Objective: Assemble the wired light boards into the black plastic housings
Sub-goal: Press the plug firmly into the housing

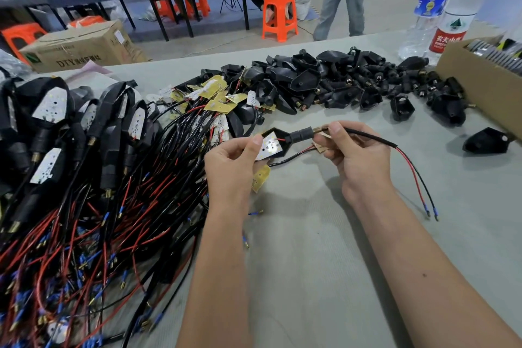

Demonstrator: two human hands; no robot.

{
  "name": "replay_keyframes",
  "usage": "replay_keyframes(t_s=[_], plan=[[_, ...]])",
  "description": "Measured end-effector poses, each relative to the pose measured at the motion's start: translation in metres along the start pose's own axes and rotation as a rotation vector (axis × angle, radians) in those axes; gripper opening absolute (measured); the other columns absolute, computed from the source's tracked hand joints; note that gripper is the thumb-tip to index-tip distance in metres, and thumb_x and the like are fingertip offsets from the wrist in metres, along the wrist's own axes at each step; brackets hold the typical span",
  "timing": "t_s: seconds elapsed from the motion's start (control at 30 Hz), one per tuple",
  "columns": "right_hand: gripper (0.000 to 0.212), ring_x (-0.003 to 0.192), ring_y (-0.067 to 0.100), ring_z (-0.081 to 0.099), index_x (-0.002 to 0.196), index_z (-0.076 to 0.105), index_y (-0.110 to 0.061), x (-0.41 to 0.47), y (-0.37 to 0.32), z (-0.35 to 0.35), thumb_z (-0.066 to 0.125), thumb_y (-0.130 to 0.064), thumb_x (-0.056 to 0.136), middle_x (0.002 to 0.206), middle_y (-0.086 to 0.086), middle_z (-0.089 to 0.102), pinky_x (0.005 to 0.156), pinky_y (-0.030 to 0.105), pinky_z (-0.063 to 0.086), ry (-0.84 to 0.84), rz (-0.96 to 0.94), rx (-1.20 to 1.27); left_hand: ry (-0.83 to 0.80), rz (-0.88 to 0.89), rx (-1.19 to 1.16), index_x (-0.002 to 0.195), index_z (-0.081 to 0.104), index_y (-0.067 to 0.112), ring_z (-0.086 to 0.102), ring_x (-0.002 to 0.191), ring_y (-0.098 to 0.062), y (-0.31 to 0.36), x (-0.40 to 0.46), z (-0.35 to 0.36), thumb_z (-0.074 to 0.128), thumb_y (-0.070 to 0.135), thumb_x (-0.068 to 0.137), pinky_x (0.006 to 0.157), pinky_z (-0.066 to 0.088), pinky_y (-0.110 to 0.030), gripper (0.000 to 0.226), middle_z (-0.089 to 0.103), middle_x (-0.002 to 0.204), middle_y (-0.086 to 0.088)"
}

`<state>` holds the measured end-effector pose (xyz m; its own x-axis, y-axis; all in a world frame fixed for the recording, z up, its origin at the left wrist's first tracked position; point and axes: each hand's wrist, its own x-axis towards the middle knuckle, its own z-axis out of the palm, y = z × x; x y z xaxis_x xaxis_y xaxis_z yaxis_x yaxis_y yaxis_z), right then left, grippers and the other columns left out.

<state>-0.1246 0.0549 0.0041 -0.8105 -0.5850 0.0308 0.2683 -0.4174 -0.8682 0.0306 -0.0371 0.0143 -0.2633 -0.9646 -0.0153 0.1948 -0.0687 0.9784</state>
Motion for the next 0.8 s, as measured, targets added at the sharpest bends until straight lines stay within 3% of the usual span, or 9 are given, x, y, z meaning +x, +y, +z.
replay_keyframes(t_s=[0.13,0.23,0.37,0.57,0.73,0.8], plan=[[0.003,0.073,0.022,0.077,0.093,0.072,-0.010,0.002,-0.001,-0.003,0.074,-0.008,0.092,0.085,0.013,0.076,0.053,0.021,0.053,-0.015,0.033,-0.004,-0.016,0.196,0.185,0.081,0.081,0.017,0.076,0.082,-0.027,-0.002,0.002,-0.003,0.080,0.012,0.088,0.068,0.064,-0.038,0.009,0.077,0.080,-0.001],[0.003,0.069,0.019,0.074,0.092,0.073,-0.012,0.004,-0.002,-0.004,0.074,-0.009,0.092,0.086,0.013,0.075,0.053,0.021,0.052,-0.035,0.049,-0.032,0.056,0.230,0.216,0.074,0.078,0.014,0.076,0.080,-0.021,-0.004,0.000,-0.002,0.085,0.012,0.082,0.066,0.065,-0.041,0.011,0.078,0.086,0.002],[0.001,0.068,0.017,0.072,0.092,0.074,-0.013,0.006,0.000,-0.005,0.075,-0.013,0.092,0.083,0.009,0.076,0.053,0.022,0.052,-0.035,0.058,-0.072,0.142,0.312,0.293,0.068,0.070,0.014,0.073,0.060,-0.016,-0.001,-0.004,0.001,0.088,0.018,0.079,0.062,0.063,-0.041,0.021,0.077,0.083,0.009],[0.006,0.064,0.014,0.068,0.092,0.075,-0.011,0.009,0.003,-0.008,0.078,-0.015,0.090,0.083,0.010,0.076,0.051,0.021,0.050,0.007,0.066,-0.043,0.120,0.251,0.189,0.072,0.070,0.006,0.070,0.056,-0.020,0.001,-0.007,0.001,0.090,0.014,0.077,0.052,0.055,-0.025,0.022,0.077,0.081,0.000],[0.005,0.062,0.013,0.066,0.092,0.074,-0.010,0.012,0.003,-0.010,0.077,-0.013,0.091,0.081,0.009,0.075,0.051,0.020,0.049,0.041,0.068,-0.047,0.036,0.142,0.078,0.083,0.072,0.006,0.076,0.067,-0.029,0.005,-0.005,-0.004,0.077,0.002,0.088,0.058,0.058,-0.026,0.008,0.076,0.078,-0.013],[0.004,0.061,0.013,0.066,0.091,0.074,-0.011,0.012,0.002,-0.011,0.077,-0.013,0.091,0.079,0.008,0.075,0.051,0.020,0.049,0.036,0.065,-0.050,0.011,0.125,0.036,0.089,0.063,0.010,0.077,0.072,-0.032,0.006,-0.005,-0.005,0.073,-0.006,0.088,0.061,0.059,-0.026,0.018,0.077,0.082,-0.012]])
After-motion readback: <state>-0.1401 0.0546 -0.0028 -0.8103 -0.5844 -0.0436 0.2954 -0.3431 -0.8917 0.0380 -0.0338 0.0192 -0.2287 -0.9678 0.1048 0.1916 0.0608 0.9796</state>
